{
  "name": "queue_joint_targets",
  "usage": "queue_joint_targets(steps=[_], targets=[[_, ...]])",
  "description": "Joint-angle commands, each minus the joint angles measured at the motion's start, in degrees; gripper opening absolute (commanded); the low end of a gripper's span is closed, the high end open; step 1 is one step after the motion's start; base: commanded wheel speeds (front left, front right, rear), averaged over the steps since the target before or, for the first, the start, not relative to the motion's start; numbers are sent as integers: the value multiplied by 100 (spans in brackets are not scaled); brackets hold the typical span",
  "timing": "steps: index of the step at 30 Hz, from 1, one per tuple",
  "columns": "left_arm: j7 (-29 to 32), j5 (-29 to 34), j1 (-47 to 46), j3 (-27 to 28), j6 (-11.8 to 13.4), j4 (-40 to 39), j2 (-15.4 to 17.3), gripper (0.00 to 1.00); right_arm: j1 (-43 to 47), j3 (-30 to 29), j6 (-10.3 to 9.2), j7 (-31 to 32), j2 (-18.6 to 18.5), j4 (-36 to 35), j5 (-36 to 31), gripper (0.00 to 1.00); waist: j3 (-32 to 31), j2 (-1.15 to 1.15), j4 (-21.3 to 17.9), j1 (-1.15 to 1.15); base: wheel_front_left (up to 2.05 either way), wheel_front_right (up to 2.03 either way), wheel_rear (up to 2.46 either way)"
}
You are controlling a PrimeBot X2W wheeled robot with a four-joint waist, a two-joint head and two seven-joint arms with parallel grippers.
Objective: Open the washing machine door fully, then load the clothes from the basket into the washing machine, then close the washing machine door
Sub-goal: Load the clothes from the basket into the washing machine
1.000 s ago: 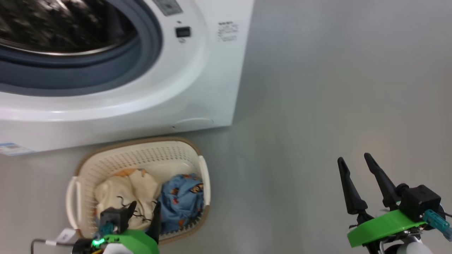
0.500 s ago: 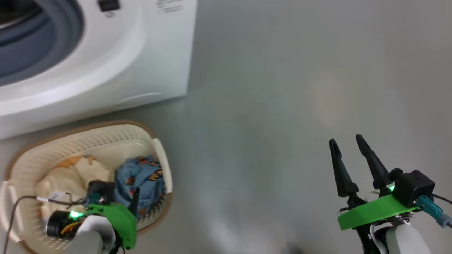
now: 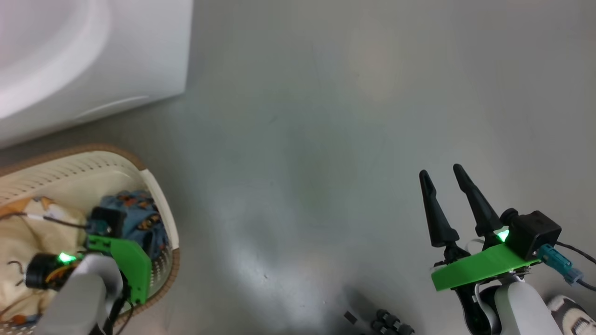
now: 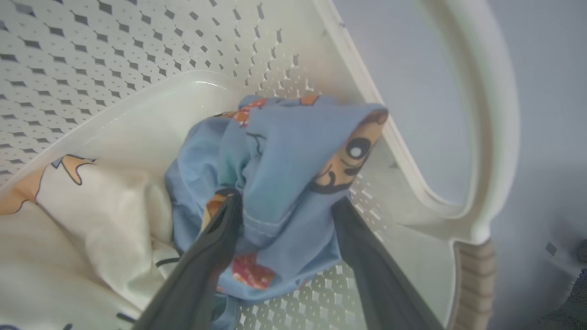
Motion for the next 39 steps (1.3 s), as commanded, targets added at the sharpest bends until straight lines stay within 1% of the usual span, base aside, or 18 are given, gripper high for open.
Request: queue_joint_targets(steps=[1, 5, 9, 11, 17, 19, 20, 21, 22, 26, 30, 34, 39], targets=[[7, -35, -45, 101, 18, 15, 156, 100, 15, 120, 9, -69, -33, -103, 36, 100, 273, 0, -210, 0, 0, 0, 0], [132, -43, -346, 85, 107, 205, 155, 100, 4, 50, 9, -70, -22, -183, 50, 100, 436, 0, -189, 0, 0, 0, 0], [234, -65, -587, 84, 247, 334, 137, 100, 32, 1, 9, -71, -15, -251, 43, 100, 580, 0, -158, 0, 0, 0, 0], [350, -71, -668, 69, 286, 392, 125, 100, 39, -12, 9, -71, -13, -281, 42, 100, 628, 0, -151, 0, 0, 0, 0], [516, -121, -838, 77, 511, 486, 125, 100, 80, -41, 9, -71, -8, -356, 45, 100, 711, 0, -139, 0, 0, 0, 0], [555, -142, -855, 75, 535, 504, 127, 100, 94, -49, 9, -72, -8, -365, 65, 100, 719, 0, -137, 0, 0, 0, 0], [568, -148, -860, 68, 538, 511, 129, 72, 99, -53, 9, -72, -8, -365, 73, 100, 720, 0, -135, 0, 0, 0, 0], [564, -182, -864, 86, 524, 516, 125, 9, 102, -58, 9, -72, -7, -364, 80, 100, 720, 0, -132, 0, 0, 0, 0], [560, -262, -865, 145, 485, 521, 110, 0, 103, -65, 9, -72, -7, -361, 87, 100, 717, 0, -126, 0, 0, 0, 0], [540, -321, -832, 144, 428, 536, 131, 0, 38, -31, 9, -72, -7, -348, 116, 100, 684, 0, -124, 0, 0, 0, 0], [400, -414, -763, 181, 377, 544, 147, 0, -65, 44, 9, -72, -7, -321, 145, 100, 599, 0, -107, 0, 0, 0, 0], [263, -512, -697, 210, 274, 549, 174, 0, -168, 119, 9, -72, -7, -288, 107, 100, 494, 0, -80, 0, 0, 0, 0], [50, -530, -596, 135, 167, 549, 77, 0, -221, 60, 9, -72, -6, -256, 36, 100, 252, 0, 74, 0, 0, 0, 0]])
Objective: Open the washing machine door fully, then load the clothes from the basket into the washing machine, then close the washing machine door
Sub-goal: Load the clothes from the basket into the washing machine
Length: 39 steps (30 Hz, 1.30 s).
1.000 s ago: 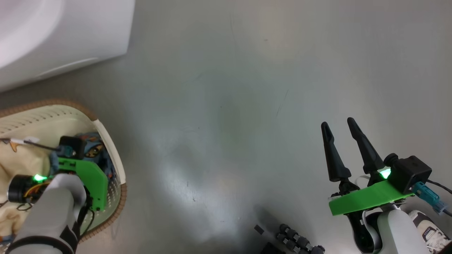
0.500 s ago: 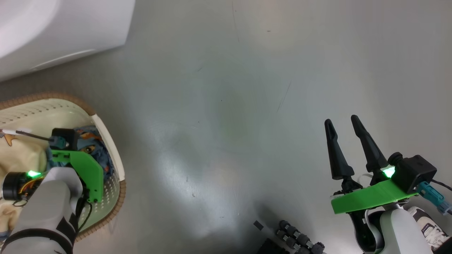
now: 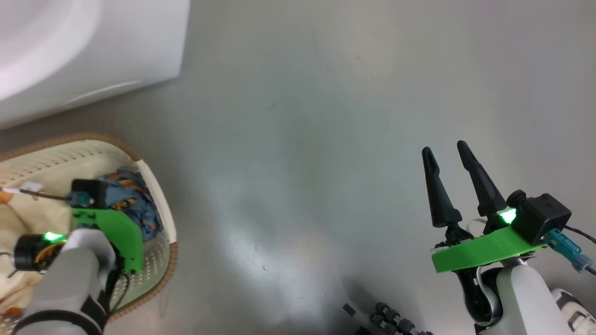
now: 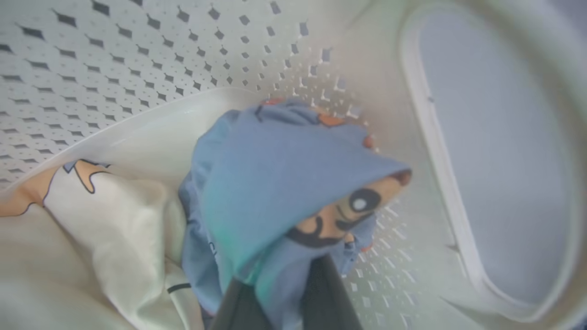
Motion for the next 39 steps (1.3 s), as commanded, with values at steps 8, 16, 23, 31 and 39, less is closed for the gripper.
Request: queue_joint_targets(steps=[8, 16, 23, 31, 39], targets=[[-692, -94, 511, -35, -131, -65, -297, 0, 144, 27, 9, -69, -163, -18, -245, 100, -804, 0, 723, 0, 0, 0, 0], [-989, -270, 990, -7, -168, -448, -506, 0, 283, 43, 9, -43, -374, 65, -332, 100, -1594, 0, 1377, 0, 0, 0, 0], [-1009, -338, 1702, 293, -62, -1691, -438, 0, 540, -47, 9, 106, -442, 12, -386, 100, -2206, 0, 1896, 0, 0, 0, 0], [-1010, -252, 2672, 697, 91, -3163, -385, 0, 847, -125, 9, 274, -405, -85, -457, 100, -2774, 0, 2263, 0, 0, 0, 0], [-1011, -42, 3546, 994, 74, -4349, -377, 0, 1128, -288, 9, 391, -298, -82, -537, 100, -3318, 0, 2448, 0, 0, 0, 0]])
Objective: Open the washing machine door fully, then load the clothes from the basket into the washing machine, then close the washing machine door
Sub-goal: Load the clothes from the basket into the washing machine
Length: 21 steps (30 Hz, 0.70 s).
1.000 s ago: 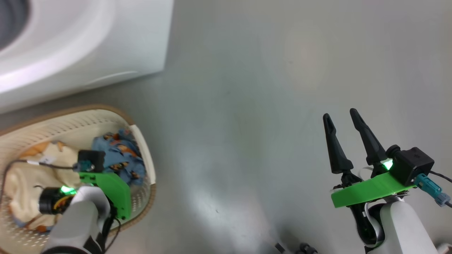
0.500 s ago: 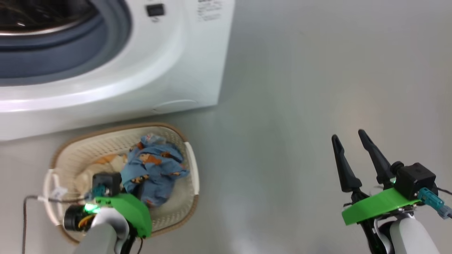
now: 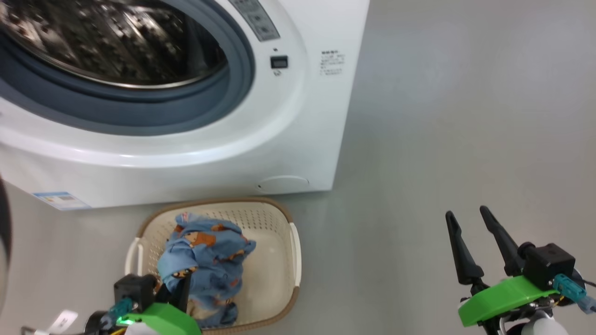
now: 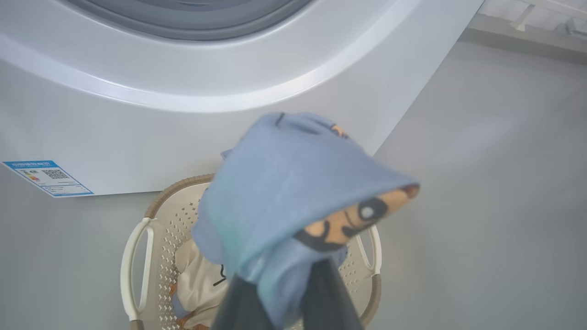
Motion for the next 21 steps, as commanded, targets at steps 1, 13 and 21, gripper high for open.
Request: queue_joint_targets(steps=[1, 13, 21], targets=[[-78, 55, 135, 264, -2, -320, 123, 0, 88, 96, 9, 28, 20, -129, -75, 100, -458, 0, 302, 0, 0, 0, 0], [-78, 125, 967, 831, -83, -1462, -80, 0, 357, 200, 9, 111, 147, -143, -59, 100, -915, 0, 311, 0, 0, 0, 0], [-78, 303, 1308, 1081, -120, -1987, -188, 0, 442, 267, 9, 79, 172, -134, -56, 100, -1040, 0, 177, 0, 0, 0, 0]])
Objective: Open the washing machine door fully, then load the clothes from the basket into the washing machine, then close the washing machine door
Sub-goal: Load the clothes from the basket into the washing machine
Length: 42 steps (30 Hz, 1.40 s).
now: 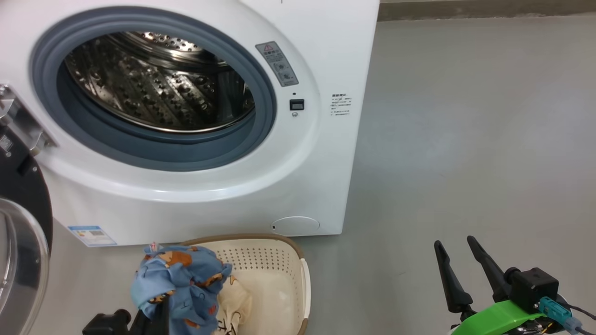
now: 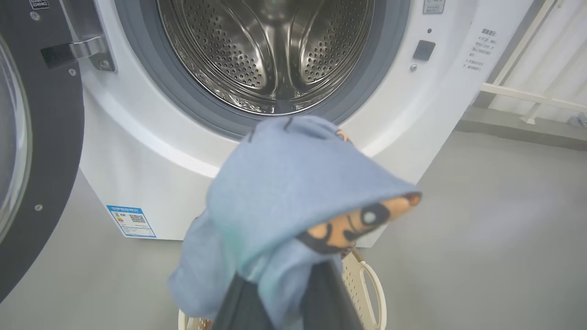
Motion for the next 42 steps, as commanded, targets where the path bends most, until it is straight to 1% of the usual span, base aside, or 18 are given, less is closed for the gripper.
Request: queue_joint_targets(steps=[1, 23, 37, 42], targets=[[-78, 137, -37, 236, -10, -233, 40, 0, -54, 191, 9, -41, 3, -128, -52, 100, -31, 0, -59, 0, 0, 0, 0], [-79, 159, 6, 271, -100, -408, 0, 0, -72, 262, 9, -149, 47, 13, -45, 100, -74, 0, -135, 0, 0, 0, 0], [-79, 146, -60, 220, -70, -428, 0, 0, -122, 269, 9, -172, 58, 53, -54, 100, 1, 0, -169, 0, 0, 0, 0], [-79, 117, -161, 232, -31, -558, 0, 0, -171, 257, 9, -172, 59, -5, -59, 100, 191, 0, -225, 0, 0, 0, 0]])
